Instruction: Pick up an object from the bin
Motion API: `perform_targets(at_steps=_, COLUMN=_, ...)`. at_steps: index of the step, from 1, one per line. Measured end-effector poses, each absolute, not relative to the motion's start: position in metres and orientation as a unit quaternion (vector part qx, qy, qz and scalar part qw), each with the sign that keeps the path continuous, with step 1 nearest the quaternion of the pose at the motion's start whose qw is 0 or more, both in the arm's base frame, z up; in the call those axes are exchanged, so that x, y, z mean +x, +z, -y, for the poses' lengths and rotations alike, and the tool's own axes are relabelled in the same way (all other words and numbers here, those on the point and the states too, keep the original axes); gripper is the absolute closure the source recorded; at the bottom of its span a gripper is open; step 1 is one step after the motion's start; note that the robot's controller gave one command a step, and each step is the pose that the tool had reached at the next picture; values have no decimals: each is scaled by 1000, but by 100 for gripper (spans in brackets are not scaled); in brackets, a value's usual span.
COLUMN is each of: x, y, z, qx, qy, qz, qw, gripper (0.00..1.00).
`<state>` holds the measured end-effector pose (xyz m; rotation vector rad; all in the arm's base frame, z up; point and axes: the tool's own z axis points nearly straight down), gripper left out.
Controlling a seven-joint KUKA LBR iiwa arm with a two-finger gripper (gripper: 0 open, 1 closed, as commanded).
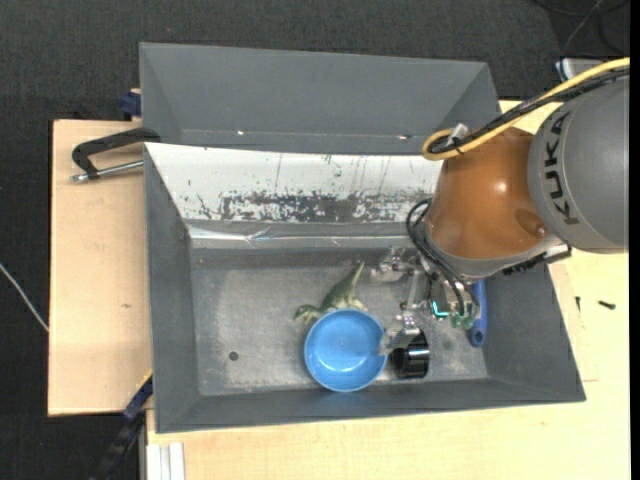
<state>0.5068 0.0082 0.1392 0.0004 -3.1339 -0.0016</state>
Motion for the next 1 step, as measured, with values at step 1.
perform_targets(at_steps=1, x=507, y=82, z=-54, qx=205, qy=-1, qz=979, qw=-5, gripper=0)
